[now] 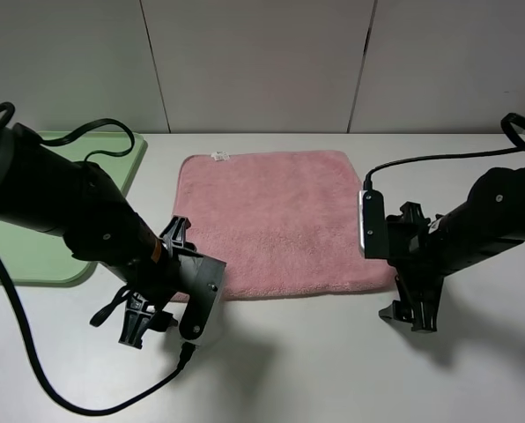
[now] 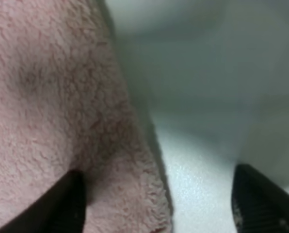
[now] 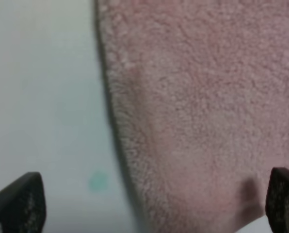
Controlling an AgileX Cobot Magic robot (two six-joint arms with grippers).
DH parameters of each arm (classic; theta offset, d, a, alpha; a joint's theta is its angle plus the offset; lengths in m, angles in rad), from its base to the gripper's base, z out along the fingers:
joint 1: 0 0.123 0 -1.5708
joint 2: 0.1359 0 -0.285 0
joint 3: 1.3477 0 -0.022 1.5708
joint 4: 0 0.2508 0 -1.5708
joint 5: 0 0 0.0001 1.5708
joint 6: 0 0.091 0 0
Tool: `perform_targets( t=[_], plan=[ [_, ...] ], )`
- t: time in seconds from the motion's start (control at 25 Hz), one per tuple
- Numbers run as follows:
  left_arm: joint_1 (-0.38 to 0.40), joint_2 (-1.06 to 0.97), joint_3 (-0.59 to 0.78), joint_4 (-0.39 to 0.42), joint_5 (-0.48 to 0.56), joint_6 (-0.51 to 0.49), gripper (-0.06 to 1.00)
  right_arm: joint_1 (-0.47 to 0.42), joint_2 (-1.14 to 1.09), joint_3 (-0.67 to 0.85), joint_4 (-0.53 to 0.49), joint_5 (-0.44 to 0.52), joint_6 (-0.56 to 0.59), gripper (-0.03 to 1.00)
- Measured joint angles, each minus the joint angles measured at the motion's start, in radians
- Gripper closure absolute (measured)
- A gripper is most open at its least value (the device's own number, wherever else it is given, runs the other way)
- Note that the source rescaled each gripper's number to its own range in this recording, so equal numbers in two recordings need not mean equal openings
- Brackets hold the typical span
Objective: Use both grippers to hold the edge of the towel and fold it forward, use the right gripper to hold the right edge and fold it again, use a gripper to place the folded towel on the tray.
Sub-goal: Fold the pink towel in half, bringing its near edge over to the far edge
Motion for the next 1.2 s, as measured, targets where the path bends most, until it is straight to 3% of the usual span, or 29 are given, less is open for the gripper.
perform_targets(
  t=[0.8, 1.2],
  plan=[
    [0.0, 0.013, 0.004, 0.006, -0.013, 0.0, 0.82, 0.0, 0.004, 0.0, 0.003, -0.07, -0.027, -0.03],
    [0.0, 0.015, 0.004, 0.009, -0.016, 0.001, 0.87, 0.0, 0.004, 0.0, 0.003, -0.074, -0.027, -0.03]
  ],
)
